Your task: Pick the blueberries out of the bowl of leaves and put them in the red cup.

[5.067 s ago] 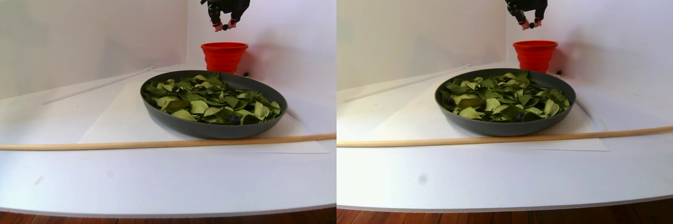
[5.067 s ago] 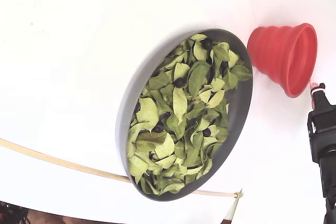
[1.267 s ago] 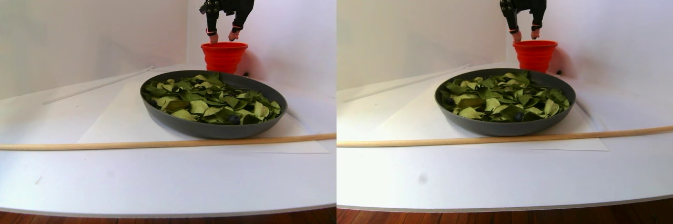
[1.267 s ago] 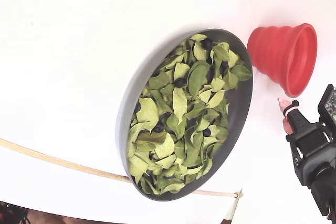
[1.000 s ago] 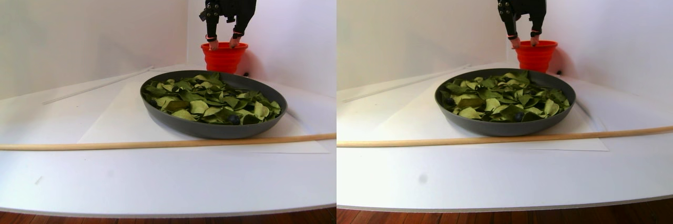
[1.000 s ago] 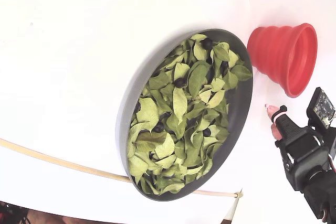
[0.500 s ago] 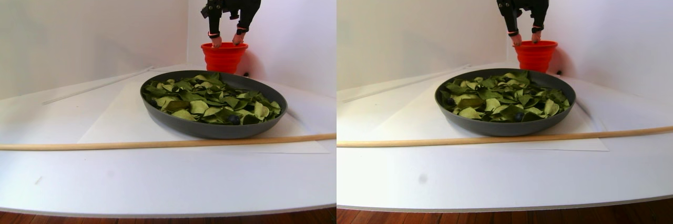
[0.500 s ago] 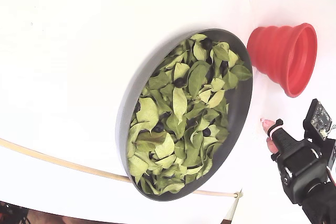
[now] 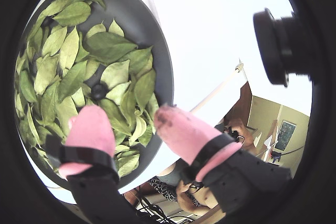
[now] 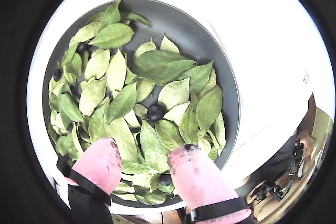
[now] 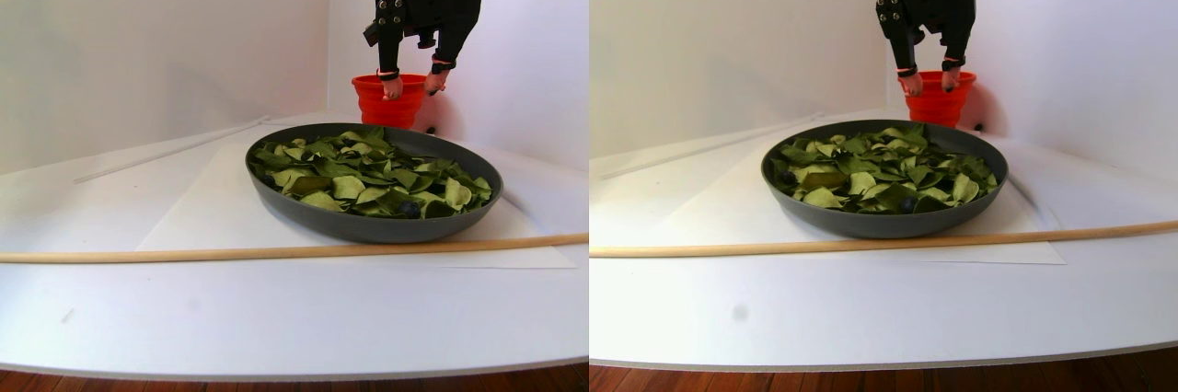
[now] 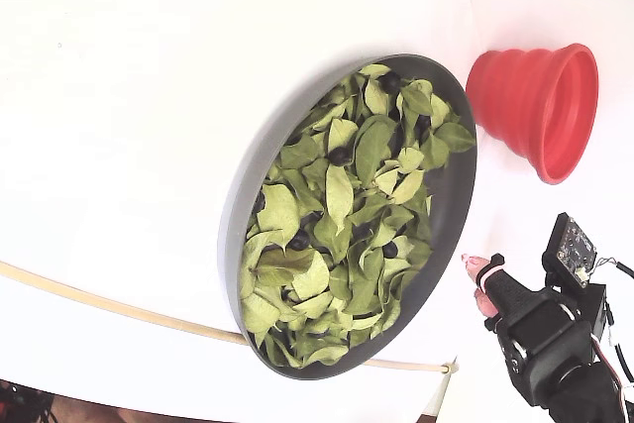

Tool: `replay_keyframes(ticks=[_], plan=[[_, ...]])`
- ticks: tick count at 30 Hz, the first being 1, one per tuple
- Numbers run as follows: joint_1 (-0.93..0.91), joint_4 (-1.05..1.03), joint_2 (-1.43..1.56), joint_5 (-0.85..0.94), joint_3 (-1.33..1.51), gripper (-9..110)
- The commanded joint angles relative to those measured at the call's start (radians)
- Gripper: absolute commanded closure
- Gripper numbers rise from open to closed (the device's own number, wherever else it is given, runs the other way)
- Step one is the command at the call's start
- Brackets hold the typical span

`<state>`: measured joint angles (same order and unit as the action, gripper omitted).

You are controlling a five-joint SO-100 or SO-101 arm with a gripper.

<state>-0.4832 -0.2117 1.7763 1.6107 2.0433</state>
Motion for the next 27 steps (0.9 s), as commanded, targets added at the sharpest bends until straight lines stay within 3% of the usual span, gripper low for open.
replay_keyframes(ticks=[1, 27], plan=[[-0.044, -0.002, 0.109, 0.0, -0.018, 84], [-0.043, 0.103, -0.06, 0.008, -0.049, 83]])
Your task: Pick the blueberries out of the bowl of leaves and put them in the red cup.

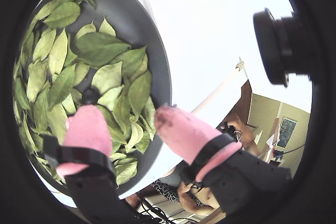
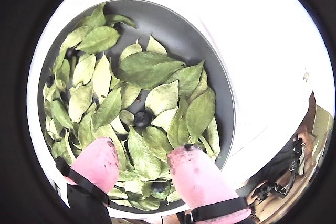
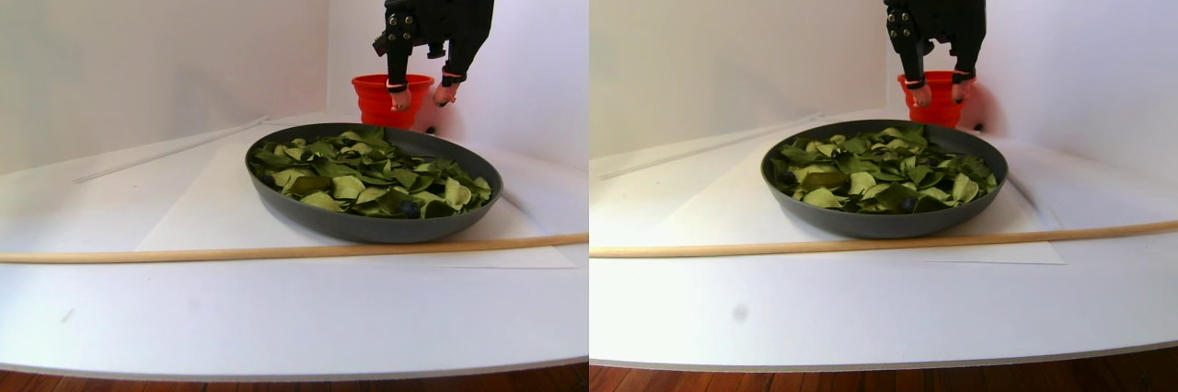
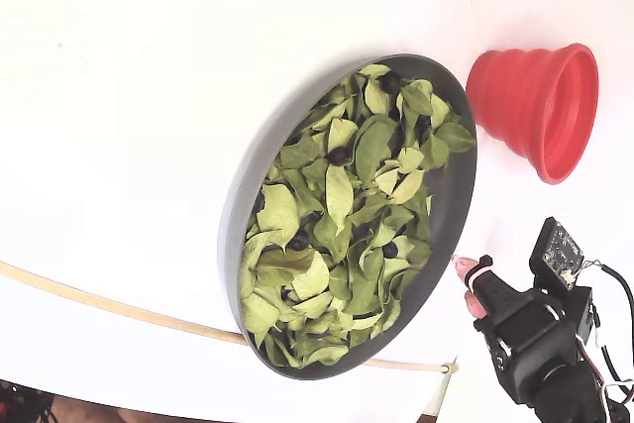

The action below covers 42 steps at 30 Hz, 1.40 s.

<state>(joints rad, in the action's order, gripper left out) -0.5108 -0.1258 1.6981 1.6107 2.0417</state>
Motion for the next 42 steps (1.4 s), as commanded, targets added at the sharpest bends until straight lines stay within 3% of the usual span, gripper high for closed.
replay_keyframes(ticks=[1, 42], plan=[[-0.014, 0.02, 0.014, 0.008, -0.048, 83], [0.028, 0.147, -0.224, -0.018, -0.106, 84]])
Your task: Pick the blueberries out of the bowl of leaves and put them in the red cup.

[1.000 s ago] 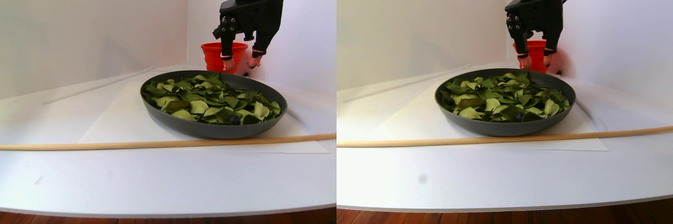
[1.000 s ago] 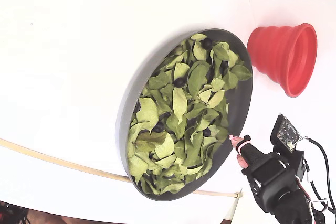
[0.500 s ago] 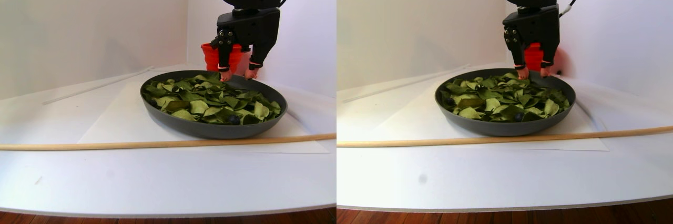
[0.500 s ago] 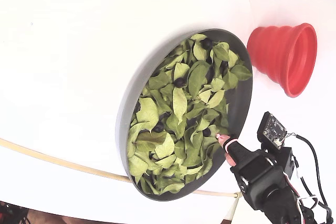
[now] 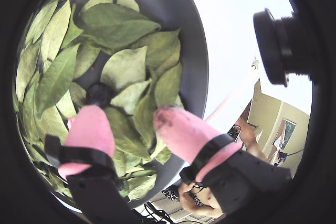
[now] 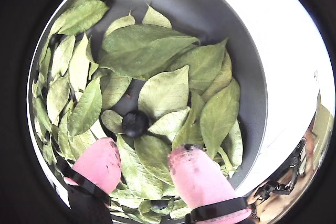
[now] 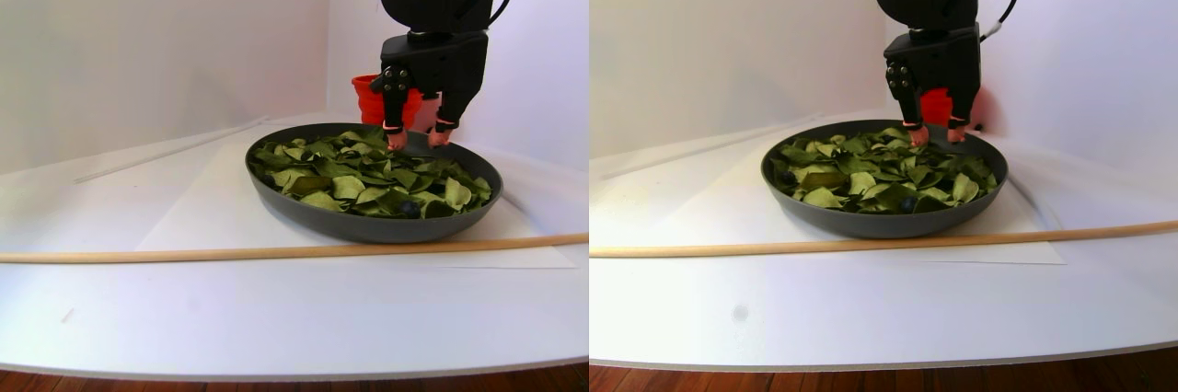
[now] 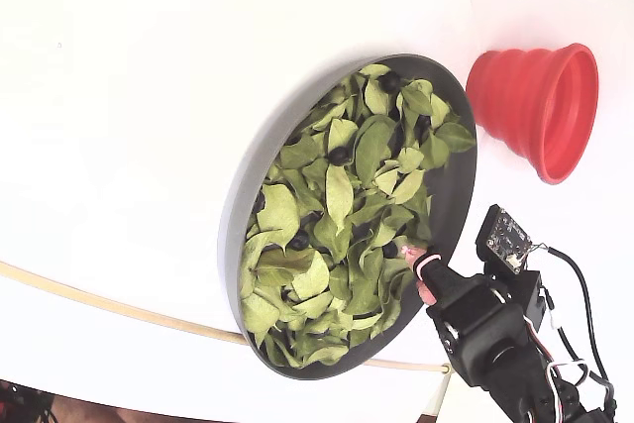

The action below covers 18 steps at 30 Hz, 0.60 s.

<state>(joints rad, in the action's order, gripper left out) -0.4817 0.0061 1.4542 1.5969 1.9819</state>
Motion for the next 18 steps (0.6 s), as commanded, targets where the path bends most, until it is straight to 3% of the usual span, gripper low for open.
replay_keyframes(ticks=[1, 18], plan=[[0.0, 0.015, 0.015, -0.006, -0.046, 84], [0.009, 0.043, -0.061, -0.032, -0.089, 84]])
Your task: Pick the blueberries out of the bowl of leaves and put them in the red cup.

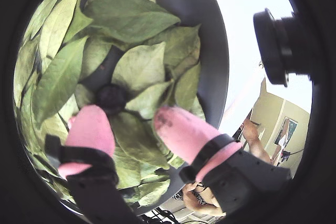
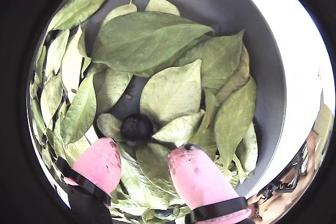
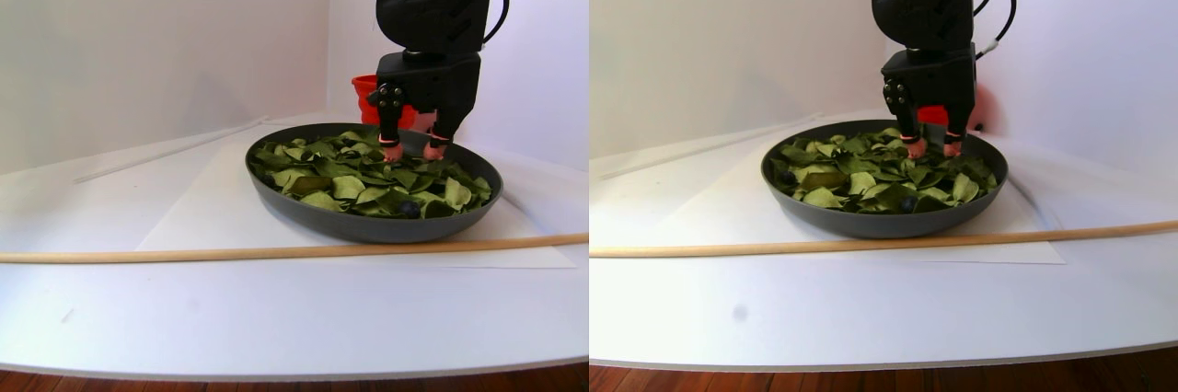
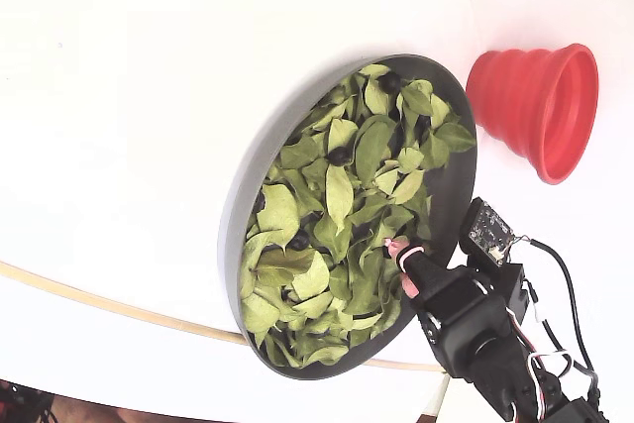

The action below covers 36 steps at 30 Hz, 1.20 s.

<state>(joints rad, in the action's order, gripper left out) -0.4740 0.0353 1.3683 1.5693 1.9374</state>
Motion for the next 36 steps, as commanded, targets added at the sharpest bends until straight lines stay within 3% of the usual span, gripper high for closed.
replay_keyframes(ticks=[1, 36], plan=[[0.002, 0.017, 0.021, -0.006, -0.046, 84], [-0.005, 0.06, -0.064, -0.04, -0.075, 84]])
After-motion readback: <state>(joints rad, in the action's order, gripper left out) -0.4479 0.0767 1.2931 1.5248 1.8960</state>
